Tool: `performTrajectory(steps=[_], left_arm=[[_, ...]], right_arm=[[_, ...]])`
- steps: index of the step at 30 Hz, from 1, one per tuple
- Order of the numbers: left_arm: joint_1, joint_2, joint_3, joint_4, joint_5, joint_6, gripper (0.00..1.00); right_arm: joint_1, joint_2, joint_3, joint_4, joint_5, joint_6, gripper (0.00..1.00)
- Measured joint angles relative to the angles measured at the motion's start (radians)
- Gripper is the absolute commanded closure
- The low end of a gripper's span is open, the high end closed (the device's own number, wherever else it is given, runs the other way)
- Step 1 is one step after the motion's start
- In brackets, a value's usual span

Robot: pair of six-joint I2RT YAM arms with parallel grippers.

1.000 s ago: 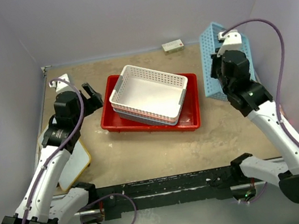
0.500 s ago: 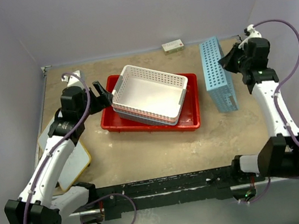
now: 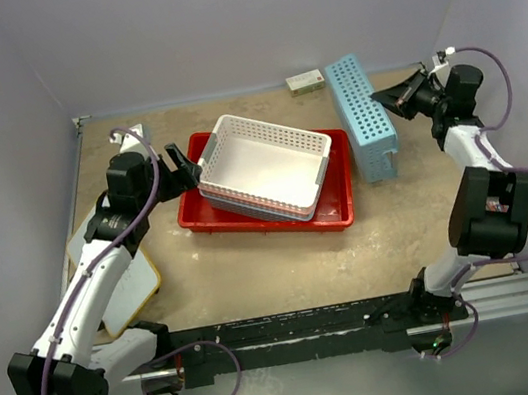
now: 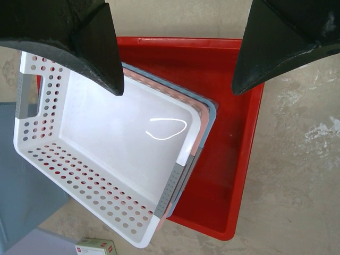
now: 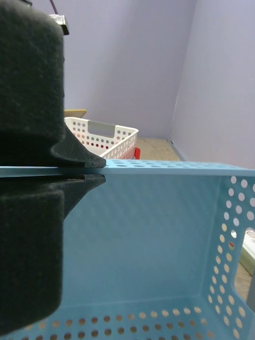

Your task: Turn the large container upside down

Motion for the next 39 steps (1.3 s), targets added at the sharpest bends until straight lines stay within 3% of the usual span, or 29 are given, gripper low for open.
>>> performTrajectory(steps=[14, 18, 24, 39], left_arm=[[0.000, -0.033, 0.000, 0.002, -0.015, -0.001, 0.20], [0.000, -0.033, 0.000, 0.002, -0.015, -0.001, 0.20], [0.000, -0.033, 0.001, 0.002, -0.015, -0.001, 0.20], [0.000, -0.033, 0.004, 0.002, -0.014, 0.000, 0.20]], right_arm=[[-0.054, 0.073, 0.014, -0.105, -0.006, -0.045, 1.00], [-0.082, 0.072, 0.034, -0.151, 0.010, -0.085, 0.80], [-0.127, 0.055, 0.051, -0.227, 0.088, -0.144, 0.65], [-0.185, 0.014, 0.138, -0.493, 0.396, -0.384, 0.37]])
